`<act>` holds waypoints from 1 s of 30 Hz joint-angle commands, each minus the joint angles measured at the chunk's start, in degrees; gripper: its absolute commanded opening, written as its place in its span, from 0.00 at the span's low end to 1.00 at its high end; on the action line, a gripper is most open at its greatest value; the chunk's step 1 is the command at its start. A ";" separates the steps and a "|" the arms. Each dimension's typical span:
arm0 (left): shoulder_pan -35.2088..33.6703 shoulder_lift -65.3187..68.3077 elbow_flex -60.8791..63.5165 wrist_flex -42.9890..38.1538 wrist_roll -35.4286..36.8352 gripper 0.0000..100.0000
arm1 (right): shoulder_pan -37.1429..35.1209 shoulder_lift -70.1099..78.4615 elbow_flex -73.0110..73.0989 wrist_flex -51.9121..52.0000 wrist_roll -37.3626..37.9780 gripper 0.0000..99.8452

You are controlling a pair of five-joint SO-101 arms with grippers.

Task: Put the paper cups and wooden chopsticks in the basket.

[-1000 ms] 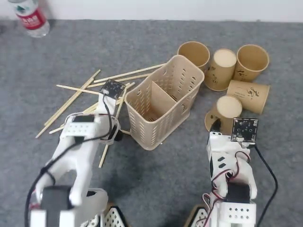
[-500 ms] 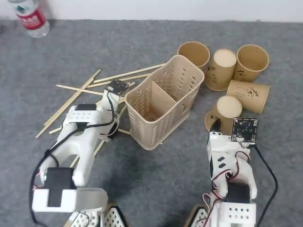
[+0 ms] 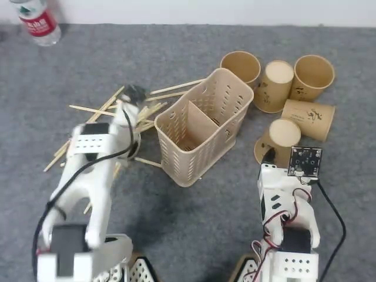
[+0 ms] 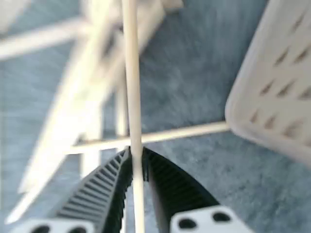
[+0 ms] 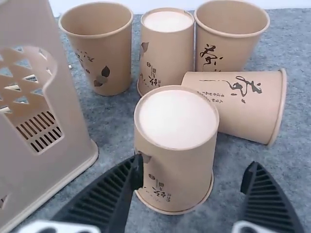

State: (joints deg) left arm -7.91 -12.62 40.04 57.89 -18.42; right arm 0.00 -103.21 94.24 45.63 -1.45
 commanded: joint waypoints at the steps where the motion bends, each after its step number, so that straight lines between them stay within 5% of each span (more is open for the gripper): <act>1: 2.02 -19.60 -6.55 5.45 6.42 0.01 | 0.48 -0.84 -0.44 -1.19 -0.62 0.32; 7: 8.53 -46.59 -6.64 6.15 13.27 0.01 | 0.48 -0.84 -0.44 -1.19 -0.62 0.32; 12: 12.57 -58.46 -6.64 0.18 30.24 0.01 | 0.22 -0.84 -0.35 -1.19 -0.62 0.32; 15: 15.91 -61.63 -6.64 -3.60 30.42 0.01 | 0.22 -0.84 -0.35 -0.92 -0.62 0.32; 22: 21.45 -56.88 -6.64 -22.77 28.92 0.01 | 0.13 -0.84 -0.26 -1.19 -0.62 0.32; 30: 29.54 -41.93 -3.56 -27.16 28.92 0.01 | 0.48 -0.84 -0.26 -1.27 -0.62 0.32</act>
State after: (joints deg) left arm 18.99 -59.56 35.47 35.38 10.59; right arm -0.09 -103.21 94.24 45.63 -1.45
